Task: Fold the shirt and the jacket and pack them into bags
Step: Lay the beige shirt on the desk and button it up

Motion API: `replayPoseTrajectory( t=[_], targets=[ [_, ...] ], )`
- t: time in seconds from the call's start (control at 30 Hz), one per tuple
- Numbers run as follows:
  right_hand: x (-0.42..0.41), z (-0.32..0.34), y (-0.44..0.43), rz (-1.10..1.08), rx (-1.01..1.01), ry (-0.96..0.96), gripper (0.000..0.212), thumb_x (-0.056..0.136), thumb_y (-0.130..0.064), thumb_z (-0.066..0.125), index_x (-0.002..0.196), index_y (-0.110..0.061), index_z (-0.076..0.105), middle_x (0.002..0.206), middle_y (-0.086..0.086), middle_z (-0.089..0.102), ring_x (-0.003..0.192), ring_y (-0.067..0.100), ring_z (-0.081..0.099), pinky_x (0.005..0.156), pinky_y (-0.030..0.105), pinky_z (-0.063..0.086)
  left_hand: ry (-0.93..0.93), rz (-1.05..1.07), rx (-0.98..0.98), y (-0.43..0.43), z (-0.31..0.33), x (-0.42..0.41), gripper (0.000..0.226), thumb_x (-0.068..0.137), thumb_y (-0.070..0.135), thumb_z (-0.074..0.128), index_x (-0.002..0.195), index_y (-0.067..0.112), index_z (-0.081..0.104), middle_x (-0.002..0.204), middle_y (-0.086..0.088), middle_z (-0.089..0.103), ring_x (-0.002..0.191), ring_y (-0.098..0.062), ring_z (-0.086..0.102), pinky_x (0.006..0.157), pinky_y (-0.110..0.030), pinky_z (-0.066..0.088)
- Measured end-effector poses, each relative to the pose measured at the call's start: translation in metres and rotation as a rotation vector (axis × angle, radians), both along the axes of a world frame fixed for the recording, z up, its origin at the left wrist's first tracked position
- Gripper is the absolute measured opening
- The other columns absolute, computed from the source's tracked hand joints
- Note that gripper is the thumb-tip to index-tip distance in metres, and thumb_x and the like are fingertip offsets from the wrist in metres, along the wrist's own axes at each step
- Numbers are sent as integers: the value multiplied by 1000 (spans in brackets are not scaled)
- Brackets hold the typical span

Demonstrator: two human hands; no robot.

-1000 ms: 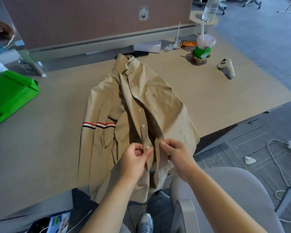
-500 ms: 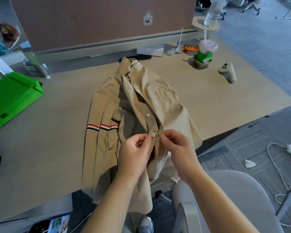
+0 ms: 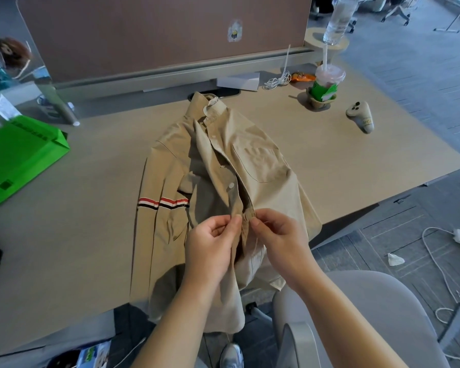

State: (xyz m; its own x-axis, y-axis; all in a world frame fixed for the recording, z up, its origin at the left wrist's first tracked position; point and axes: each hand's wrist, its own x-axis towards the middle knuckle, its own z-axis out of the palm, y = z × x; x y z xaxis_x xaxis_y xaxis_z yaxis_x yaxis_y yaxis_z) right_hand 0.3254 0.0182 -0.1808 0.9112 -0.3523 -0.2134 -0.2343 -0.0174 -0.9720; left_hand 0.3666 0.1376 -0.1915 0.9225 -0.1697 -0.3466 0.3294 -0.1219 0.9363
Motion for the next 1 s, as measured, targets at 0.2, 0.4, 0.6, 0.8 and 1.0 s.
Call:
replayPoseTrajectory(
  t=[0.2,0.4,0.6,0.8,1.0],
  targets=[
    [-2,-5,2,-18,-110,39,15,93,-13,56,95,-11,71,86,8,72,81,16,67,75,24,53,31,-8,-27,3,-3,4,17,79,30,74,90,17,74,80,-5,77,81,-20,74,84,-45,58],
    [-2,-2,2,9,-199,38,14,93,-14,57,95,-16,71,90,1,71,82,7,63,71,12,49,32,-27,-27,6,1,4,3,81,23,73,82,24,76,76,-2,77,78,-19,74,80,-43,59],
    [-3,-5,0,37,-339,23,13,92,-16,58,91,-18,71,89,-3,68,81,10,63,74,24,52,15,-52,41,3,-5,8,2,80,27,74,81,27,76,73,-1,76,77,-22,73,78,-45,60],
    [-7,-3,-8,172,-472,-3,20,91,-8,57,91,-17,74,88,-5,65,84,5,57,71,10,43,32,-82,65,0,-13,10,5,82,25,72,86,25,76,76,0,76,77,-18,73,78,-42,60],
    [2,0,-25,111,-87,80,18,91,-10,57,88,-9,75,84,8,74,78,11,67,74,24,54,67,-135,-18,-1,-7,12,11,83,21,71,90,15,77,78,-4,77,79,-20,74,77,-38,60]
  ],
)
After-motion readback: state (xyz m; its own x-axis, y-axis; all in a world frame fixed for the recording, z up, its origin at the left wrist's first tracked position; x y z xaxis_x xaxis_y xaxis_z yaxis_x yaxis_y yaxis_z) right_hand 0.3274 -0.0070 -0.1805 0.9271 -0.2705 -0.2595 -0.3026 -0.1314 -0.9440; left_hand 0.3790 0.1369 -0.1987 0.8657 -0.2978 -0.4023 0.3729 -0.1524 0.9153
